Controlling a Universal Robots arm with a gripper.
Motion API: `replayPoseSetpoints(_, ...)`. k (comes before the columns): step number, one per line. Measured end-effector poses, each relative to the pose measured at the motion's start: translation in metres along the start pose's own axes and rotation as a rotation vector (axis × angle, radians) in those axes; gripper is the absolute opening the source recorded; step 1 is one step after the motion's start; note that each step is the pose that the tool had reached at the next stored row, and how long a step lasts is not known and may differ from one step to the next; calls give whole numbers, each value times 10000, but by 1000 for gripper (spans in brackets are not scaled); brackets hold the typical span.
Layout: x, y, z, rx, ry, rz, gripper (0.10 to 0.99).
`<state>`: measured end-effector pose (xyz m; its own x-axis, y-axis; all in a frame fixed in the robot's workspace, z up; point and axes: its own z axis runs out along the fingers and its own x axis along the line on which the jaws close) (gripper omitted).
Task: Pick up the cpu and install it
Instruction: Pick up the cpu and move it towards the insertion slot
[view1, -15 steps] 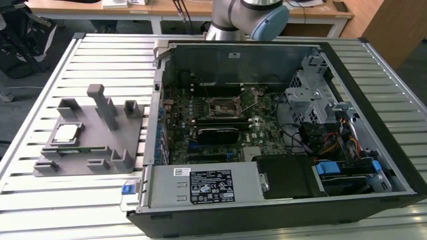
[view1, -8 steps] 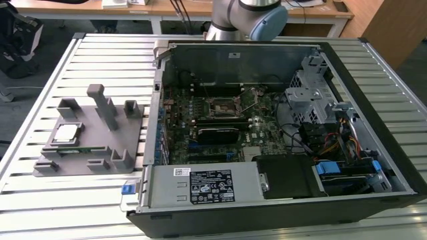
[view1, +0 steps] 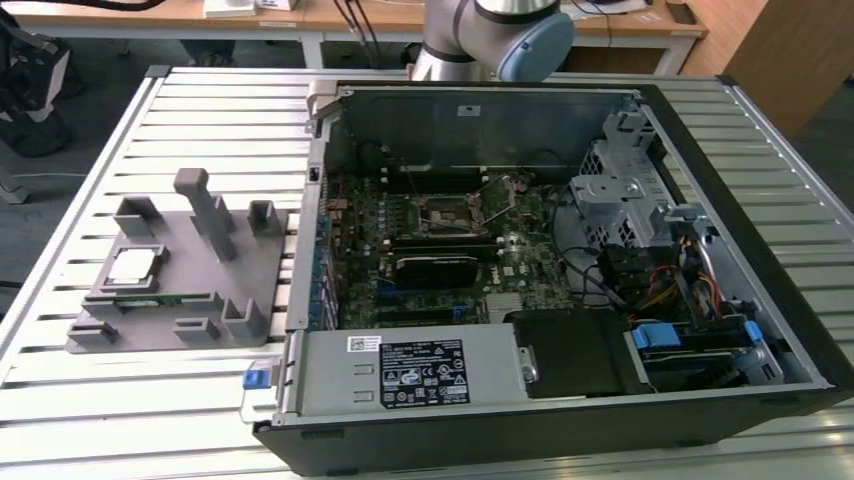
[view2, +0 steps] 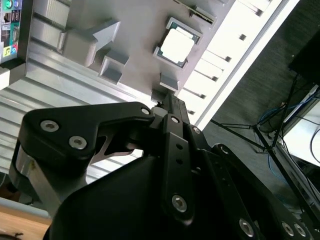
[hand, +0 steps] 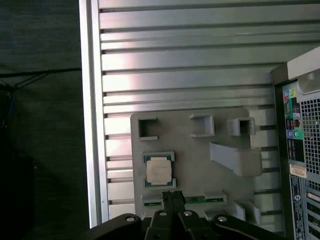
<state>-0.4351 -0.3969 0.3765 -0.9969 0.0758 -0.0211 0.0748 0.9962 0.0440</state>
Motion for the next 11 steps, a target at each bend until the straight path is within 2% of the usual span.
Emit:
replayPoseSetpoints(7, 16, -4, 127, -1, -4, -1, 106)
replayPoseSetpoints(11, 18, -29, 195, -31, 7, -38, 106)
